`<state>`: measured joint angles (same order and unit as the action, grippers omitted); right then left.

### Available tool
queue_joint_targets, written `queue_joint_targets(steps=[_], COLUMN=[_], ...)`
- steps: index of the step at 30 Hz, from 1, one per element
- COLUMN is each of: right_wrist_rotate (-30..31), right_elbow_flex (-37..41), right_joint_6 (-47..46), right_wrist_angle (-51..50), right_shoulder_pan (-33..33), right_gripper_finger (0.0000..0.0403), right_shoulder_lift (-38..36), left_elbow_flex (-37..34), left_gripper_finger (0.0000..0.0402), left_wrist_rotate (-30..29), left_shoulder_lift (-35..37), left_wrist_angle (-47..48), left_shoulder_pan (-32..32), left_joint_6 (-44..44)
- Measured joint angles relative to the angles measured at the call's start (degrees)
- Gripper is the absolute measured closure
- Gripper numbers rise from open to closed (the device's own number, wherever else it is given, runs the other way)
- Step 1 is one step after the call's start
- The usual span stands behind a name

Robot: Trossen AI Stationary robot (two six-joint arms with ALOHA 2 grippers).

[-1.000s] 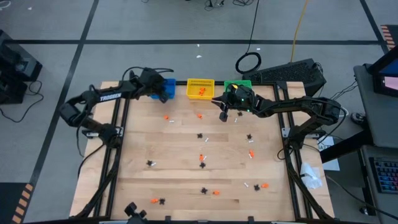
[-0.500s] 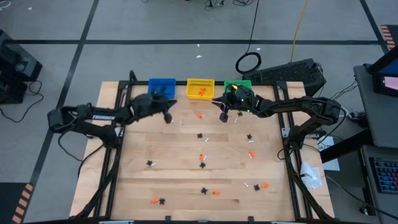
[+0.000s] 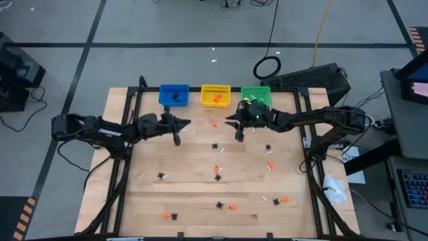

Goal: Sort Halloween decoration
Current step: Put the white bone toy into the green bin

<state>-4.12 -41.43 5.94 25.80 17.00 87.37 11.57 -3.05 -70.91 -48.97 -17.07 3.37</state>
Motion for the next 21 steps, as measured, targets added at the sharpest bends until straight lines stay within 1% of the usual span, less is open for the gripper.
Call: queue_joint_targets(steps=[4,10,13,16,18,21], right_wrist_rotate=[2.6,2.4,2.3,2.4,2.4,2.2], right_elbow_flex=[-0.1,-0.1,-0.1,-0.9,-3.4,-8.1], right_joint_6=[-2.6,-5.7,-5.4,-4.8,-3.7,-2.1], right_wrist_angle=[-2.1,-8.2,-9.8,-12.3,-16.0,-20.6], right_shoulder_pan=[-5.0,-12.1,-14.0,-14.4,-14.5,-14.5], right_gripper_finger=[0.0283,0.0243,0.0235,0.0234,0.0236,0.024], right_shoulder_lift=[0.0,0.7,0.7,0.7,1.0,3.8], left_elbow_flex=[0.0,0.0,0.0,0.0,0.0,0.0], left_gripper_finger=[0.0391,0.0391,0.0391,0.0391,0.0391,0.0391], left_wrist_rotate=[0.0,0.0,0.0,0.0,0.0,0.0], left_shoulder_lift=[0.0,0.0,0.0,0.0,0.0,0.0], left_wrist_angle=[-0.4,-1.3,-1.2,-1.2,-1.2,-1.2], left_shoulder_pan=[0.3,0.3,0.3,0.3,0.3,0.3], left_joint_6=[0.5,0.1,0.1,0.1,0.1,0.5])
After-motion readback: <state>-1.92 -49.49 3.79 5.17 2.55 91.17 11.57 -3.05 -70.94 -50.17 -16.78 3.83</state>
